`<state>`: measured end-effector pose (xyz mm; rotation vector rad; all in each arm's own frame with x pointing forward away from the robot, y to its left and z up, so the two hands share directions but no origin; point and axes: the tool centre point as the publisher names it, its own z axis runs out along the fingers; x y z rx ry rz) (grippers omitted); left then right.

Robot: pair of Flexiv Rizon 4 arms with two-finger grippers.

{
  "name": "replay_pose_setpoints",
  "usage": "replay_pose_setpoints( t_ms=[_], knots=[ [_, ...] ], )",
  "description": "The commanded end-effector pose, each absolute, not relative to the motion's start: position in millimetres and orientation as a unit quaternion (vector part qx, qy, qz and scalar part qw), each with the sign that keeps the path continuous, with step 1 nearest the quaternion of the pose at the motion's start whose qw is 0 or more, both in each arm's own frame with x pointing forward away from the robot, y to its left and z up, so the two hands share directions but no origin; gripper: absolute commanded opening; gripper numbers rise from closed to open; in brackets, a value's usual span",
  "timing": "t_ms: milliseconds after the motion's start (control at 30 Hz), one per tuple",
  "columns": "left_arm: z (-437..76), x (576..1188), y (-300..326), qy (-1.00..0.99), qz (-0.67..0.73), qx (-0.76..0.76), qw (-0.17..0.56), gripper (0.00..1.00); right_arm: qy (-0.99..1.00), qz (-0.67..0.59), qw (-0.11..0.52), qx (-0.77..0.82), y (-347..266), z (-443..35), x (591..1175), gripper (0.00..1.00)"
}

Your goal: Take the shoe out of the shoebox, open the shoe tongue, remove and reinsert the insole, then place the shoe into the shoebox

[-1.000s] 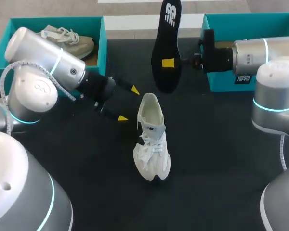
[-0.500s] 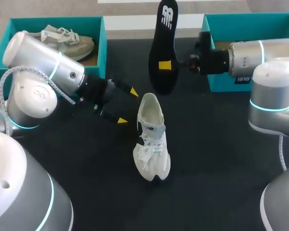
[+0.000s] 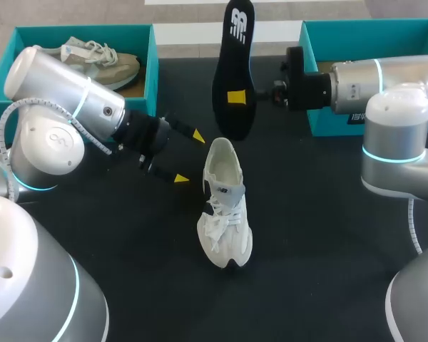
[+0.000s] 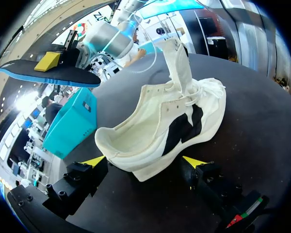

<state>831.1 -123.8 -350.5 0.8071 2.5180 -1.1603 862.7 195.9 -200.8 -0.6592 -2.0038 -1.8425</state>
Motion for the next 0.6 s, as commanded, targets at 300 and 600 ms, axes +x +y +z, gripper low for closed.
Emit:
replay_pose_setpoints(
  t_ms=[300,600],
  knots=[
    [-350,830,-124,0.866,-0.397,0.277,0.127,1.0,-0.706,-0.643,0.179,-0.237,205,-230,860,0.0],
    [-350,830,-124,0.866,-0.397,0.277,0.127,1.0,-0.696,-0.647,0.198,-0.241,218,-250,856,0.0]
  ],
)
